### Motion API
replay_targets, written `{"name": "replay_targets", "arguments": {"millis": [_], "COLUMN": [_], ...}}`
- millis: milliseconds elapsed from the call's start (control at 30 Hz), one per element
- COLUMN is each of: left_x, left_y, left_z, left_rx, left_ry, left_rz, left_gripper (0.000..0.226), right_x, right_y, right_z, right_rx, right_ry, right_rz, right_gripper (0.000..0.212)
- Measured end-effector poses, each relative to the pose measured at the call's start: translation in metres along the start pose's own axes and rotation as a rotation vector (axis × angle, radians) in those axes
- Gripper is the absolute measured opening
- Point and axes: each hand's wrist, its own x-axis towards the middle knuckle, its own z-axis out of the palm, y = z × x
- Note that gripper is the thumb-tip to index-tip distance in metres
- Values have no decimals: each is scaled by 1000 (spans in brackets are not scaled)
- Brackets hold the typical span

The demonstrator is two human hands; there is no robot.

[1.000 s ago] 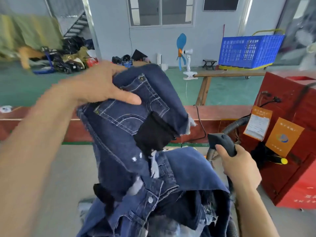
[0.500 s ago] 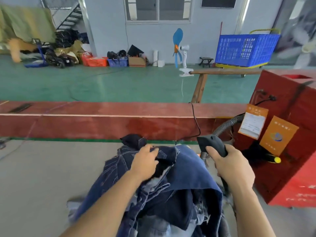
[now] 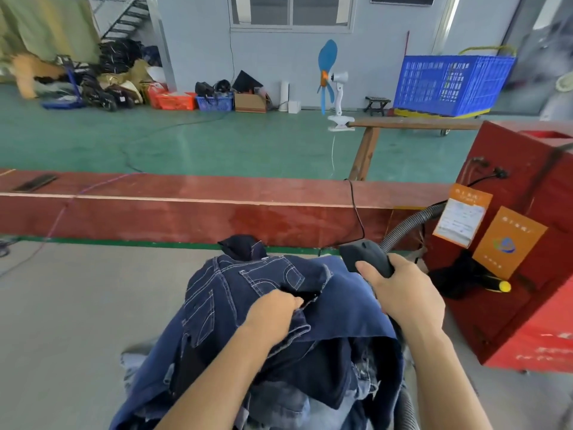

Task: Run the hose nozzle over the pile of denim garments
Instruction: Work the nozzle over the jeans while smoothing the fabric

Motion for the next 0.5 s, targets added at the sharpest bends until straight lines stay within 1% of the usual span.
{"name": "replay_targets", "arguments": {"millis": [67,100,133,200,233,300,333,367,433,500], "left_x": [-7,-14,-21,-31,-32,-29,-28,-28,-30,-32], "left_y": [-7,-6,-3,4,7,7,6,4,2,1], "left_z": [-16,-16,-10,12,17,19,19,21,25,28], "left_rx": [144,204,240,225,179,86,58,50,66,86], "left_ry": [22,16,-34,-205,-238,-163,-144,-163,-247,-278], "left_rz": [-40,-20,17,57,50,40,50,55,61,46], "left_gripper": [42,40,40,52,54,51,56,65,83,89], "right_x": [-1,-2,-2,-6,-7,-8,-8,-8,-9,-11], "right_y": [-2,-3,-4,-8,-9,-10,-10,-10,-12,-14], "right_z": [2,2,2,3,3,2,2,2,2,7], "right_rx": [-5,-6,-8,-12,-12,-6,-2,-4,-46,-130], "right_ry": [2,0,-6,-30,-44,-79,-104,-136,-221,-305], "right_rz": [-19,-28,-37,-66,-79,-114,-136,-164,-223,-268], "right_gripper": [34,34,34,34,35,35,35,34,34,34]}}
